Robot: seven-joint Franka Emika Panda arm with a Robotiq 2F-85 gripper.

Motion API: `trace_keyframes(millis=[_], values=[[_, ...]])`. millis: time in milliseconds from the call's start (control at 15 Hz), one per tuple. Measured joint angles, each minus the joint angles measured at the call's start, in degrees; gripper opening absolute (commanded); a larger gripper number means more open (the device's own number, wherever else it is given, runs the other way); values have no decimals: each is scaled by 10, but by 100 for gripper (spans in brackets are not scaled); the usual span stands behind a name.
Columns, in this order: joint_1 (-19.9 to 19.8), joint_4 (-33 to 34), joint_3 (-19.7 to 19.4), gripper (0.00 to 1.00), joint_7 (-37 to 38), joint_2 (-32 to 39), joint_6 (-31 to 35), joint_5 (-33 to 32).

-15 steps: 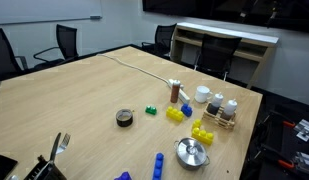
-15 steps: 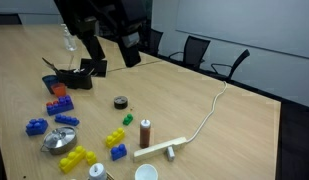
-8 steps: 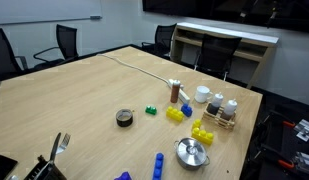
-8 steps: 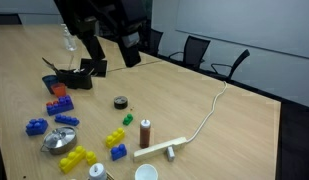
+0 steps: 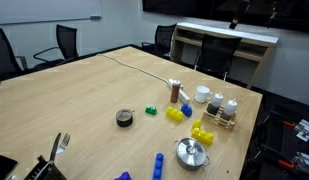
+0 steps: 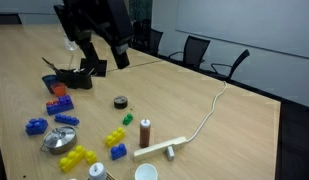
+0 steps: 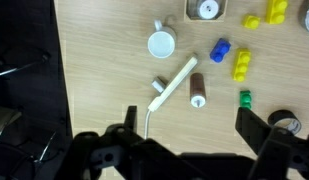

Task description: Pick up the bottle with the black fluid from the tray and put it on the table

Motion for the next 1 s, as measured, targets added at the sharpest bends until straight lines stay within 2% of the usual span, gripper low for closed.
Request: trace_keyframes(millis=[267,1000], values=[[41,26,11,100,0,87,31,61],[37,20,8,100,3,87,27,61]])
